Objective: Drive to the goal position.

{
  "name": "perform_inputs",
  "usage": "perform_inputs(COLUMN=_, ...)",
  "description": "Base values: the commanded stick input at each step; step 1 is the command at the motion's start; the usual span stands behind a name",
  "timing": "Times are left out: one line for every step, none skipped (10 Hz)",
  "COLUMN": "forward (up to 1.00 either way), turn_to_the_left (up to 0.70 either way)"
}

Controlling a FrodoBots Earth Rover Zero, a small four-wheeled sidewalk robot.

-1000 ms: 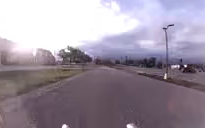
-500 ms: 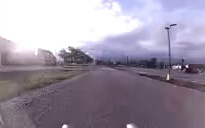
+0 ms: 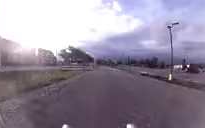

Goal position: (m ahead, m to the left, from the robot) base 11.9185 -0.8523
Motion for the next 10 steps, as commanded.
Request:
perform_inputs(forward=0.70, turn_to_the_left=0.00)
perform_inputs(forward=0.70, turn_to_the_left=0.00)
perform_inputs(forward=0.70, turn_to_the_left=0.00)
perform_inputs(forward=0.70, turn_to_the_left=0.00)
perform_inputs(forward=0.70, turn_to_the_left=0.00)
perform_inputs(forward=0.70, turn_to_the_left=0.00)
perform_inputs(forward=0.70, turn_to_the_left=0.00)
perform_inputs(forward=0.70, turn_to_the_left=0.00)
perform_inputs(forward=0.70, turn_to_the_left=0.00)
perform_inputs(forward=0.70, turn_to_the_left=0.00)
